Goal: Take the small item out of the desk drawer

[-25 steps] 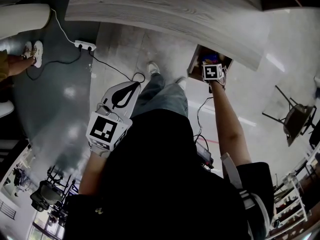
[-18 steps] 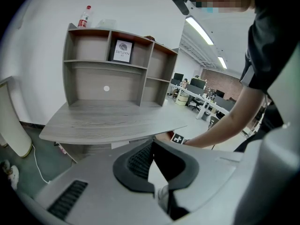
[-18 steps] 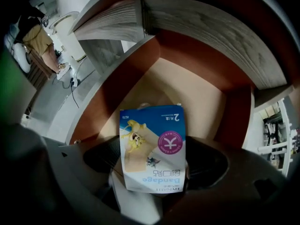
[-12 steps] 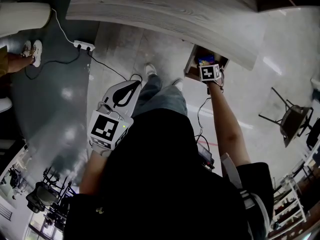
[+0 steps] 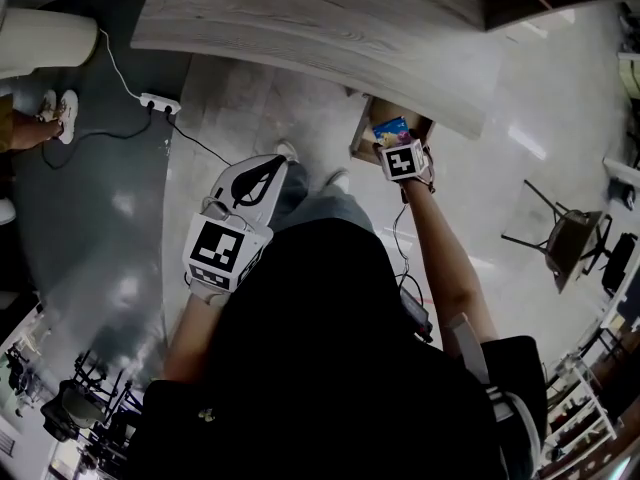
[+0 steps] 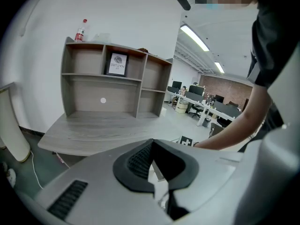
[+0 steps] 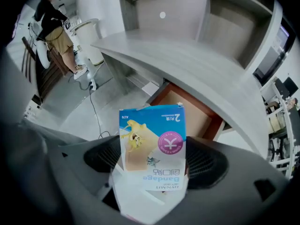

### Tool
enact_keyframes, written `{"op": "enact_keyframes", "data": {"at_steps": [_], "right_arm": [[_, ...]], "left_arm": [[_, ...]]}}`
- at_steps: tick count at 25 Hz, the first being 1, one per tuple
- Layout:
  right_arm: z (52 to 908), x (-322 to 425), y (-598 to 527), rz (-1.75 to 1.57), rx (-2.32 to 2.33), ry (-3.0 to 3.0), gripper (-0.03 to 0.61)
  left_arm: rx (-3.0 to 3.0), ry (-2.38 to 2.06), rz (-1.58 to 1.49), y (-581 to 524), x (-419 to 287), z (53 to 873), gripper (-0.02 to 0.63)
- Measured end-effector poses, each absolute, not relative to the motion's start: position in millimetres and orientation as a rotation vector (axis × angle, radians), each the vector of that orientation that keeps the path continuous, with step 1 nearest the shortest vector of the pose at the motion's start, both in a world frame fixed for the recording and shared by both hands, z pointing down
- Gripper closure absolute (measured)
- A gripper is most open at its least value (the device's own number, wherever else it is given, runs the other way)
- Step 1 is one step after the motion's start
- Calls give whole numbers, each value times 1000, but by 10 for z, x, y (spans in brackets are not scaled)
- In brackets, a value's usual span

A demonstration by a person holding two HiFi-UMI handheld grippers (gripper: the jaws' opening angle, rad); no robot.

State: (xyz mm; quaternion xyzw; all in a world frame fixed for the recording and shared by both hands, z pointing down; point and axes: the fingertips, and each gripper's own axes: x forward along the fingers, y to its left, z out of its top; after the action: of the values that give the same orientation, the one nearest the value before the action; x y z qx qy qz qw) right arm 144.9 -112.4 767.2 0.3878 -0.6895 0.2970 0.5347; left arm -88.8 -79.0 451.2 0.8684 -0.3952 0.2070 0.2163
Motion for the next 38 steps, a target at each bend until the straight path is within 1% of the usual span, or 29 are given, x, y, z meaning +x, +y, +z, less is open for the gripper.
{"op": "enact_keyframes", "data": {"at_steps": [5,26,38], "right_arm": [[7235,1420,-1023,694,953,-1695,150],[4897,693,-1017,514,1085,-2219,150],[3786,561,-1037,378,1181,-2467,150]], "left_arm": [[2445,-1116,555,-774,-795,4396,604],[2507,-1161,416,-901,-787,3982,604],[2581,-1129,342,-1061,-772,3706,604]]}}
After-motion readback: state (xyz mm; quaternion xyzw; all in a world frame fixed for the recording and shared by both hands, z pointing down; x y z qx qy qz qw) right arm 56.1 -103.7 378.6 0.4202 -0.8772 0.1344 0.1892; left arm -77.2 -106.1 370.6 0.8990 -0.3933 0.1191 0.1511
